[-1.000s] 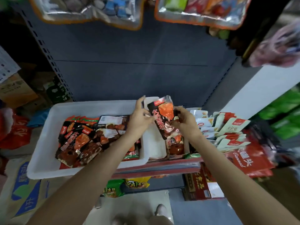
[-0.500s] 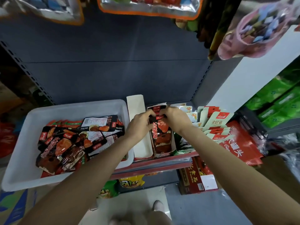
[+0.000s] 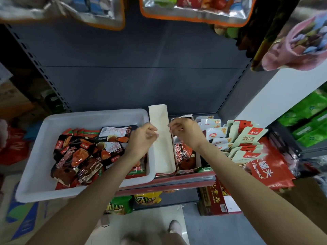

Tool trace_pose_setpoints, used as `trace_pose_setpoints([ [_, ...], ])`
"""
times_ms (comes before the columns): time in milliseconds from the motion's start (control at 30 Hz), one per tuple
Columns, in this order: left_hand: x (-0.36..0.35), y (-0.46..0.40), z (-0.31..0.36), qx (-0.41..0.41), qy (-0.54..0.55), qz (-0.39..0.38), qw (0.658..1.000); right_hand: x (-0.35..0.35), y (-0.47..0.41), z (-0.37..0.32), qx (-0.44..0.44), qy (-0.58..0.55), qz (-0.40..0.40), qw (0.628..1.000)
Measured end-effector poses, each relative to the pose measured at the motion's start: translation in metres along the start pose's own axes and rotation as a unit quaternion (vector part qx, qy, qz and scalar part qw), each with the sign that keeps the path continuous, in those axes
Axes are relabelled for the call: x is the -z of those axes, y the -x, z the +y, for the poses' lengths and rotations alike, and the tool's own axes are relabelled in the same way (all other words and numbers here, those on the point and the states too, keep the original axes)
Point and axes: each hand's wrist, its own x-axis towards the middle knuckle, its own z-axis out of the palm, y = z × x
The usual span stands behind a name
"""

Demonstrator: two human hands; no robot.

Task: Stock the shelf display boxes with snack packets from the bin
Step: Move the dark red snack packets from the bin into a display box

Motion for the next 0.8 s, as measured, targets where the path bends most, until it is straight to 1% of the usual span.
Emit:
trace_pose_setpoints([
  [67, 0.018, 0.006, -0.02, 0.02, -0.011, 0.026, 0.999, -0.019, -0.001, -0.015, 0.015, -0.014, -0.021, 1.0],
  [167, 0.047, 0.012, -0.056, 0.056, -0.043, 0.061, 0.996, -0.053, -0.004, -0.036, 0.039, -0.006, -0.059, 0.997],
  [267, 0.072, 0.018, -0.091, 0.07, -0.139, 0.059, 0.986, -0.087, -0.009, -0.052, 0.038, 0.021, -0.083, 0.996],
  [333, 0.085, 0.025, -0.107, 0.09, -0.2, 0.023, 0.975, -0.108, -0.013, -0.06, 0.012, 0.044, -0.111, 0.993],
  [400, 0.095, 0.03, -0.119, 0.113, -0.264, -0.045, 0.957, -0.127, -0.017, -0.062, -0.033, 0.094, -0.159, 0.982],
  [467, 0.101, 0.031, -0.127, 0.128, -0.302, -0.108, 0.938, -0.144, -0.017, -0.064, -0.07, 0.182, -0.197, 0.961],
  [500, 0.102, 0.032, -0.13, 0.129, -0.311, -0.127, 0.933, -0.15, -0.017, -0.065, -0.075, 0.237, -0.206, 0.947],
  [567, 0.103, 0.032, -0.133, 0.132, -0.312, -0.146, 0.93, -0.158, -0.016, -0.068, -0.056, 0.332, -0.211, 0.917],
  [633, 0.104, 0.033, -0.133, 0.14, -0.283, -0.135, 0.939, -0.157, -0.016, -0.07, -0.02, 0.396, -0.201, 0.896],
  [667, 0.105, 0.032, -0.132, 0.147, -0.258, -0.126, 0.947, -0.154, -0.017, -0.072, 0.001, 0.41, -0.192, 0.891],
  [733, 0.109, 0.032, -0.131, 0.149, -0.212, -0.106, 0.96, -0.144, -0.019, -0.075, 0.031, 0.396, -0.176, 0.901],
  [800, 0.11, 0.036, -0.127, 0.123, -0.166, -0.092, 0.974, -0.131, -0.022, -0.08, 0.032, 0.317, -0.165, 0.933],
])
